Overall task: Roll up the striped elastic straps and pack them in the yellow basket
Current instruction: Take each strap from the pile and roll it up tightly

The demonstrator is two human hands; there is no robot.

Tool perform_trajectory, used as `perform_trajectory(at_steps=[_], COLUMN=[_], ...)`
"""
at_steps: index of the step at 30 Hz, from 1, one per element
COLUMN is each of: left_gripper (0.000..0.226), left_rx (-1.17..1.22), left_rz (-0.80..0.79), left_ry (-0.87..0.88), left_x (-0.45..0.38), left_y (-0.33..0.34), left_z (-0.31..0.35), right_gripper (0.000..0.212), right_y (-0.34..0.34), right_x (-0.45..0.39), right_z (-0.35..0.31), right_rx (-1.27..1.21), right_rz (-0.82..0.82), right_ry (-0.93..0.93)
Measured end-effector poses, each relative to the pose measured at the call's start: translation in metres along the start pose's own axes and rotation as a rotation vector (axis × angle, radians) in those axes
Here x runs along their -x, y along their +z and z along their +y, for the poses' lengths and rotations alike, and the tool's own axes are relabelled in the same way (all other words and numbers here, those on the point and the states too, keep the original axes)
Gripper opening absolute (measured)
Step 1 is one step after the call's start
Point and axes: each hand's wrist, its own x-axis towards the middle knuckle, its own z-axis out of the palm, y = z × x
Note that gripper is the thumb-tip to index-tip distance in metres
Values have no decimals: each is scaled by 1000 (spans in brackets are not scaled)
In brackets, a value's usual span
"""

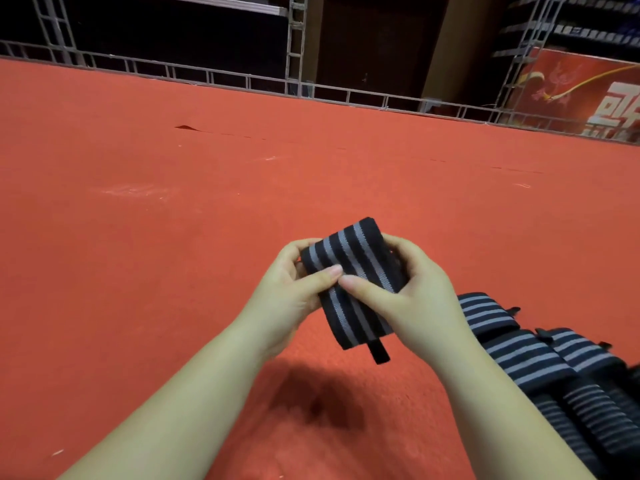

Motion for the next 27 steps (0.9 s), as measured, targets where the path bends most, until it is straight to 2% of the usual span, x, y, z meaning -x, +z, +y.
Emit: perform_trajectory(at_steps=[2,5,8,10,14,21,24,27], left_gripper=[32,37,30,30,25,24,23,23], left_rx=[-251,-700,-1278,-1513,-1561,-1576,-1618,-1686], left_rz=[-71,-202,-275,-326,-397,-427,-429,-454], left_ry=[34,90,77,33,-70,-28,-11,-57], left_x=[-2,-6,-9,-9,-1,0,1,-4], left_y=[-10,-19,-13,-9,-8,-9,-9,-7], left_z=[-12,-23,-31,-43,-74,-74,-72,-63], right_gripper=[52,56,56,56,54,54,54,54], right_y=[-6,-3,12,21,29,33,29,13], right_x=[-1,-3,-2,2,13,13,10,2], right_z=[9,25,46,62,83,88,88,85], right_rx=[277,694,862,909,912,955,985,894], right_rz=[-44,-216,-358,-436,-470,-451,-505,-574], right_ry=[-43,-158,-206,-179,-144,-151,-92,4])
